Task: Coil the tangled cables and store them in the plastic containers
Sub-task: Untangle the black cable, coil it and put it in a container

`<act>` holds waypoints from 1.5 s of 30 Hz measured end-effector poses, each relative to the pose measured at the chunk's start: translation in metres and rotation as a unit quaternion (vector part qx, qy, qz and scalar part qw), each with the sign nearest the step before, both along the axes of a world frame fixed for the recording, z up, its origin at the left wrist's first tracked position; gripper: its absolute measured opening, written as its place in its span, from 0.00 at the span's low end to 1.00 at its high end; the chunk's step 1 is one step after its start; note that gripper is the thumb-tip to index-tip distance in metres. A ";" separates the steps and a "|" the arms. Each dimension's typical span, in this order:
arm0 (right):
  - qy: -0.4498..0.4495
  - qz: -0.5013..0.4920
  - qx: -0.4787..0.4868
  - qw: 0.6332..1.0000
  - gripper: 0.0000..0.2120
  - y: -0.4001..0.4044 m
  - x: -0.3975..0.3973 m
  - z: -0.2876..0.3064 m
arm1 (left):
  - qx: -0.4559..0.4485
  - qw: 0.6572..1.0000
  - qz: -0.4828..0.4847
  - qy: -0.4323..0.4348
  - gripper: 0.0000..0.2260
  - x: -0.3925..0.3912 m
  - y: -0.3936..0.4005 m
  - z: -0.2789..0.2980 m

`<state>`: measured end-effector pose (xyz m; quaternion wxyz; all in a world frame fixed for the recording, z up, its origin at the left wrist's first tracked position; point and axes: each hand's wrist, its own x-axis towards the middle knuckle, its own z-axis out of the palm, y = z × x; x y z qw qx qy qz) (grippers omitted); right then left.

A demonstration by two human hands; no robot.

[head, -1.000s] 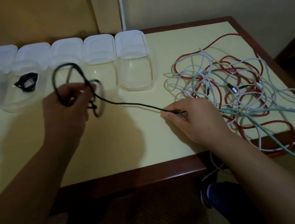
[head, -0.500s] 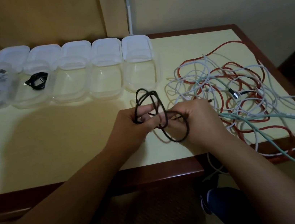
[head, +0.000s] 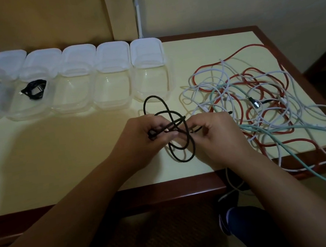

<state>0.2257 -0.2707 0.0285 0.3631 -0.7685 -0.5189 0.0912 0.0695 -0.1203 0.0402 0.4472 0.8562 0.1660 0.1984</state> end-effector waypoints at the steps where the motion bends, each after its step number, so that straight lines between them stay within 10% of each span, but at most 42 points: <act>1: 0.004 -0.003 0.000 1.000 0.09 0.000 0.000 0.000 | 0.005 1.000 0.006 -0.011 0.09 -0.001 0.000 0.000; 13: 0.037 0.012 0.022 0.999 0.10 0.003 -0.003 0.000 | -0.076 0.996 0.030 -0.034 0.20 0.001 -0.010 -0.004; 27: -0.037 -0.077 -0.063 0.994 0.10 0.000 0.006 0.005 | -0.263 0.932 0.201 -0.146 0.08 -0.006 0.028 0.017; 45: -0.025 0.001 -0.147 0.989 0.13 0.019 -0.023 0.013 | -0.329 0.938 0.086 -0.065 0.13 -0.047 0.044 0.010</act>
